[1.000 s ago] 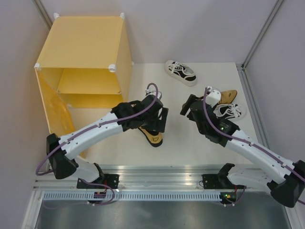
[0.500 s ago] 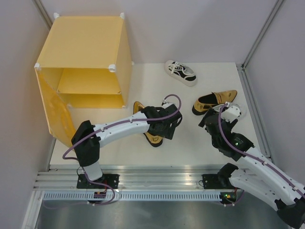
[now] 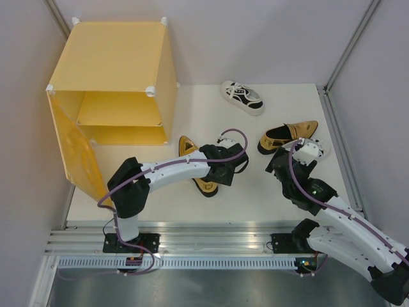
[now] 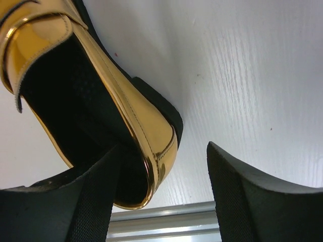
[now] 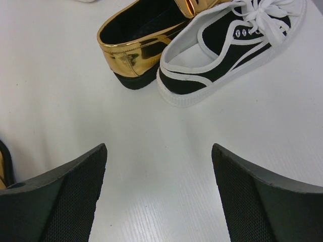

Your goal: Place and organize the shoes in the shoe cabinet

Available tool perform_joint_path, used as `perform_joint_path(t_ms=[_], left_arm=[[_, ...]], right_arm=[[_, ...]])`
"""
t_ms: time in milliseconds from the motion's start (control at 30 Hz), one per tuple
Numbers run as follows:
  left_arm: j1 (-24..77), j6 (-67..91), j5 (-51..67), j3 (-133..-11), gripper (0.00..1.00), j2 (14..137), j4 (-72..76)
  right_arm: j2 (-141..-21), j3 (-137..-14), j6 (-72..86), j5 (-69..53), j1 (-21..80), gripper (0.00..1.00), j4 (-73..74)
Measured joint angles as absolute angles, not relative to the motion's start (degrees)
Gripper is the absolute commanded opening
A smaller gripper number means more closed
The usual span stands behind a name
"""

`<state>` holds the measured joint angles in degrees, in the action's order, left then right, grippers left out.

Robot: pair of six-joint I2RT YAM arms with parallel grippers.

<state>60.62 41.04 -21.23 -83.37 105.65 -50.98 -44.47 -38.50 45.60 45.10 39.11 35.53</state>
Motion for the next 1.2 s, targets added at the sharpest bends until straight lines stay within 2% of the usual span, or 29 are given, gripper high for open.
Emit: perform_joint_path(t_ms=[200,300,333,367,533,567,633,667,733,1000,1200], left_arm=[[60.3,45.1,-25.0,-84.0,0.66,106.5,-50.5],[60.1,46.6,-26.1,-84.1,0.58,107.3,-50.4],[60.1,47.0,-26.5,-84.1,0.51,107.5,-50.5],[60.1,47.4,-26.7,-84.0,0.5,107.6,-50.4],[60.1,48.4,-27.3,-81.9,0.27,107.2,-49.5],[60.1,48.6,-27.3,-81.2,0.26,106.8,-49.2],[60.1,48.6,-27.1,-79.5,0.15,105.2,-48.7],[60.1,48.6,-26.9,-78.5,0.14,104.0,-48.5],[60.1,48.5,-26.9,-76.2,0.02,101.2,-49.1],[60.1,48.4,-25.5,-67.7,0.02,86.7,-55.2],[60.1,48.1,-25.1,-67.2,0.02,76.9,-60.6]], right_arm=[[-44.4,-38.5,45.5,44.9,39.1,0.89,35.5],[-44.4,-38.3,45.2,44.9,39.1,0.89,35.3],[-44.4,-38.2,45.2,44.8,39.1,0.89,35.3],[-44.4,-38.2,45.2,44.9,39.1,0.89,35.2],[-44.4,-38.0,45.0,44.8,39.1,0.89,35.2],[-44.4,-38.0,44.9,44.8,39.1,0.89,35.2],[-44.4,-38.0,44.7,44.8,39.1,0.89,35.2],[-44.4,-38.0,44.7,44.7,39.1,0.89,35.2],[-44.4,-38.0,44.5,44.7,39.1,0.89,35.1],[-44.7,-38.0,44.1,43.9,39.1,0.89,34.3],[-45.0,-38.0,44.1,43.2,39.1,0.89,33.9]])
